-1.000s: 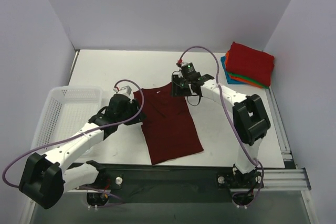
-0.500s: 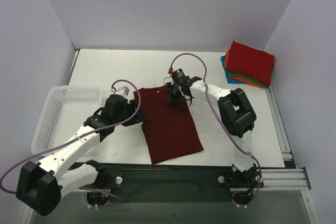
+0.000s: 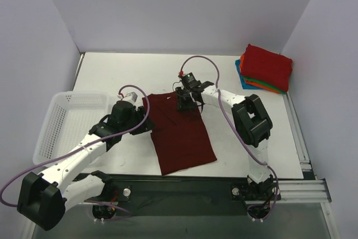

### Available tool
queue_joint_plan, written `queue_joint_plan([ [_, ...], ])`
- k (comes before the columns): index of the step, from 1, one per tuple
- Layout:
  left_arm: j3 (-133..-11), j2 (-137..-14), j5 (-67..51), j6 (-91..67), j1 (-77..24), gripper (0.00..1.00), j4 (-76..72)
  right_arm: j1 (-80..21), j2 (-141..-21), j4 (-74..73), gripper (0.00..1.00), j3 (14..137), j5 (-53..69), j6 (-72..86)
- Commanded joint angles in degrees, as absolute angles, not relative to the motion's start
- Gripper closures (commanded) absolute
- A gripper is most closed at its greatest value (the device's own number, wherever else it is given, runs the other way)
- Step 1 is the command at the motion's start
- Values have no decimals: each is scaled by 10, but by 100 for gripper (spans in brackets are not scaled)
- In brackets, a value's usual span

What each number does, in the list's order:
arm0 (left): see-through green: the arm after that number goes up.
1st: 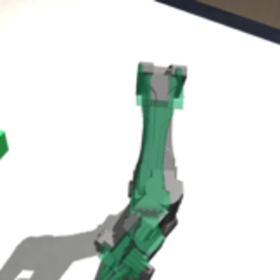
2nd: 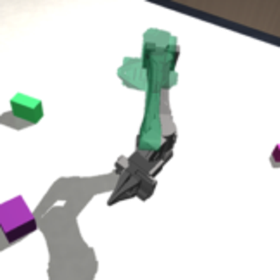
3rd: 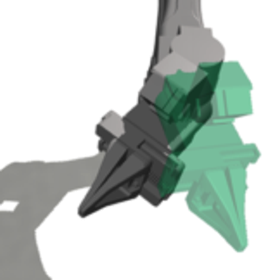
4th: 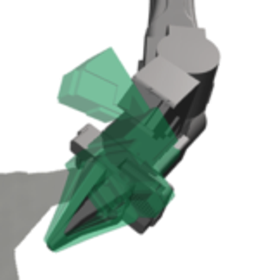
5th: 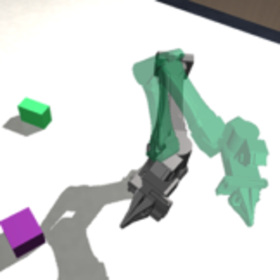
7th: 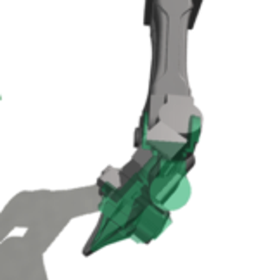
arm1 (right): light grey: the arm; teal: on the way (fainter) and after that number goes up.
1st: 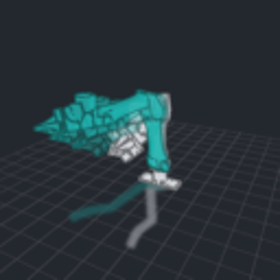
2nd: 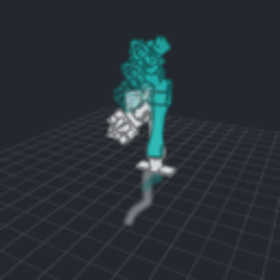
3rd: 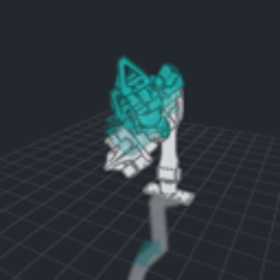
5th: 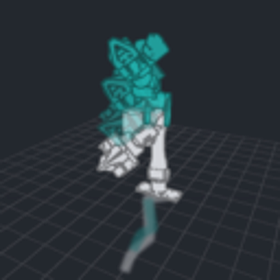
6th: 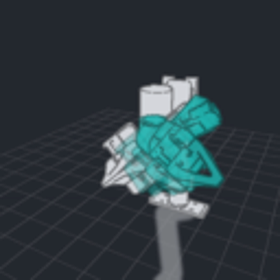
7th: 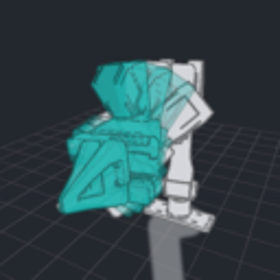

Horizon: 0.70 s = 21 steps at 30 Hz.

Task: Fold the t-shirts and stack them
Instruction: Fold the folded rectangular tshirt in 1/3 of the way

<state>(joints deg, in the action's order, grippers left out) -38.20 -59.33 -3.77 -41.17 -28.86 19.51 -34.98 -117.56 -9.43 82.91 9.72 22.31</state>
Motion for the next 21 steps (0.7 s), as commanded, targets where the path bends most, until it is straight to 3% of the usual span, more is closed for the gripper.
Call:
queue_joint_plan([
  [1,-395,-592,-50,-412,-284,46,186,-355,-1160,-84,64,880,84,217],
  [9,-400,-589,-58,-410,-280,46,192,-364,-1239,-98,66,989,98,229],
  [21,-405,-590,-86,-403,-274,46,195,-385,-1303,-101,68,1035,94,236],
])
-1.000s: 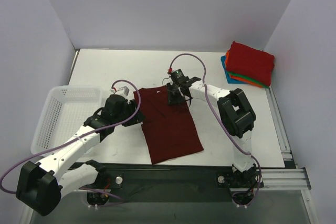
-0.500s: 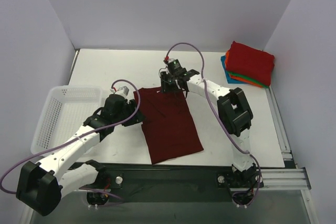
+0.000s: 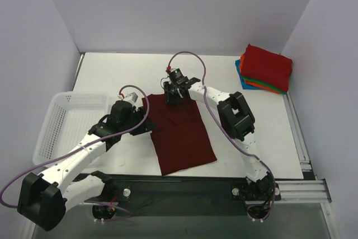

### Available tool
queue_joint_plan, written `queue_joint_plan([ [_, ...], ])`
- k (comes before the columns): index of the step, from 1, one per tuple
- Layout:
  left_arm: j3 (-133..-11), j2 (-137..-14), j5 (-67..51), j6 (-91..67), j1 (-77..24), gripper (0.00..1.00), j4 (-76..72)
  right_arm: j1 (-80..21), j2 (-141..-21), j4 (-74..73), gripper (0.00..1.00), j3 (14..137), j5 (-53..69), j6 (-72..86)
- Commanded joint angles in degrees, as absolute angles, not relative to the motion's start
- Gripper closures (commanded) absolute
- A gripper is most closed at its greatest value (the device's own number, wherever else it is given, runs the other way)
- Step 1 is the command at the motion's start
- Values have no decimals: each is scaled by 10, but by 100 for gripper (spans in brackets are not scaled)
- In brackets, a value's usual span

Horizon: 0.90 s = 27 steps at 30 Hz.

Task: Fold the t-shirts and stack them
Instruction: Fold the folded rectangular tshirt in 1/3 of the way

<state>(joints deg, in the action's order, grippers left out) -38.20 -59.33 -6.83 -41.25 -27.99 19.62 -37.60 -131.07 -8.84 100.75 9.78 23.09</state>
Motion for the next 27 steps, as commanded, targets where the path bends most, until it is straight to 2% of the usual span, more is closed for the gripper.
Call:
queue_joint_plan([
  [1,-405,-589,-87,-403,-274,46,197,-388,-1303,-101,68,1034,93,238],
  [14,-399,-582,-106,-390,-266,46,202,-423,-1288,-95,69,1005,53,238],
  [22,-396,-577,-112,-388,-264,46,204,-422,-1279,-95,78,1000,32,235],
  [27,-397,-577,-113,-388,-262,46,203,-419,-1272,-95,88,1003,25,227],
])
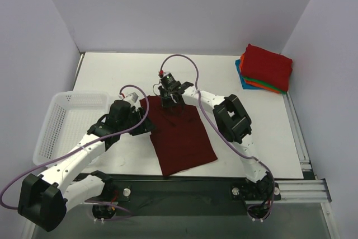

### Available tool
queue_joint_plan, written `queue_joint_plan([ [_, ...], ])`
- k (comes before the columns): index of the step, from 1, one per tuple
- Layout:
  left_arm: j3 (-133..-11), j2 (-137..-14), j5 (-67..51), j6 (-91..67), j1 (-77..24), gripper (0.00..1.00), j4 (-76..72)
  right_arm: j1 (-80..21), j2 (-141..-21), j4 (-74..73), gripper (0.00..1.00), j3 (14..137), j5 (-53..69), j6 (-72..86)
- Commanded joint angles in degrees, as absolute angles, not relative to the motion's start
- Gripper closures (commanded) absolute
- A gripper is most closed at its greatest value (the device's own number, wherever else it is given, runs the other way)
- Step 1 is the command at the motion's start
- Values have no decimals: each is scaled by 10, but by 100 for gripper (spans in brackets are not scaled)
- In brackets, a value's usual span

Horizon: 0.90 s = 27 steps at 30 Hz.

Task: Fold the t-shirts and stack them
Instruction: Fold the folded rectangular tshirt in 1/3 of the way

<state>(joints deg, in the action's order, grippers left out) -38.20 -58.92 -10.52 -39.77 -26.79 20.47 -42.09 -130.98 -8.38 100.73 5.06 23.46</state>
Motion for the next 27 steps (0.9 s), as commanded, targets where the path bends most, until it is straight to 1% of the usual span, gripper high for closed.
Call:
queue_joint_plan([
  [1,-398,-578,-114,-387,-263,46,202,-418,-1267,-95,90,1002,21,227],
  [2,-398,-578,-113,-387,-263,46,203,-417,-1266,-95,91,1000,14,226],
  [11,-394,-584,-113,-388,-261,46,200,-415,-1239,-88,94,991,-33,208],
  [15,-393,-588,-113,-387,-259,46,199,-415,-1223,-72,94,970,-54,205],
  [23,-391,-594,-117,-385,-258,46,194,-415,-1234,-69,93,985,-66,179],
  [24,-390,-595,-116,-384,-258,46,193,-416,-1239,-69,92,986,-67,174],
  [25,-390,-596,-117,-383,-258,46,193,-416,-1243,-69,89,988,-69,173],
  [27,-391,-600,-116,-382,-258,46,194,-416,-1249,-74,80,996,-72,170],
])
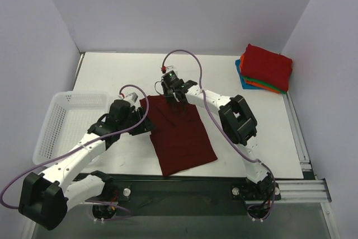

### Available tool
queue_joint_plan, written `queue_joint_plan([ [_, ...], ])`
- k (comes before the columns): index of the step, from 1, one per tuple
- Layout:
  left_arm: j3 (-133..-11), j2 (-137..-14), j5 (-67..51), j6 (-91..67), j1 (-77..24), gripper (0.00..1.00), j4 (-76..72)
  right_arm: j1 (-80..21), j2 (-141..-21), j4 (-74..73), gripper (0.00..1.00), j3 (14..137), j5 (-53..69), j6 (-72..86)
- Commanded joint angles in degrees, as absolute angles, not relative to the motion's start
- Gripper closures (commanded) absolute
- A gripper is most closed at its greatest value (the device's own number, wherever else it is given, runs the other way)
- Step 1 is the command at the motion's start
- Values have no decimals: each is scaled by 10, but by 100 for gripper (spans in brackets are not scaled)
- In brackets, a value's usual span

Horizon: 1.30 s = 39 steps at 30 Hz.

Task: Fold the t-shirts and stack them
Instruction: Fold the folded rectangular tshirt in 1/3 of the way

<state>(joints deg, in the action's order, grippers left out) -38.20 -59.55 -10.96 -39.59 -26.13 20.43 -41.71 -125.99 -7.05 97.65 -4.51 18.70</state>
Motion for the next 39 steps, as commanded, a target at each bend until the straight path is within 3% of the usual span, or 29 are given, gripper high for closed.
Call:
queue_joint_plan([
  [1,-390,-601,-116,-382,-258,46,193,-415,-1254,-83,74,999,-75,167],
  [2,-389,-605,-117,-383,-258,46,194,-416,-1256,-87,60,1005,-76,165],
  [4,-388,-607,-118,-385,-258,46,192,-416,-1246,-93,52,1004,-83,164],
  [8,-382,-617,-127,-399,-257,46,174,-409,-1202,-103,51,984,-91,177],
  [11,-381,-627,-130,-409,-257,46,164,-404,-1159,-110,53,948,-80,202],
  [19,-371,-627,-129,-436,-256,48,141,-403,-1129,-105,78,861,10,257],
  [39,-339,-653,-129,-473,-256,46,109,-375,-1216,-115,81,857,21,274],
])
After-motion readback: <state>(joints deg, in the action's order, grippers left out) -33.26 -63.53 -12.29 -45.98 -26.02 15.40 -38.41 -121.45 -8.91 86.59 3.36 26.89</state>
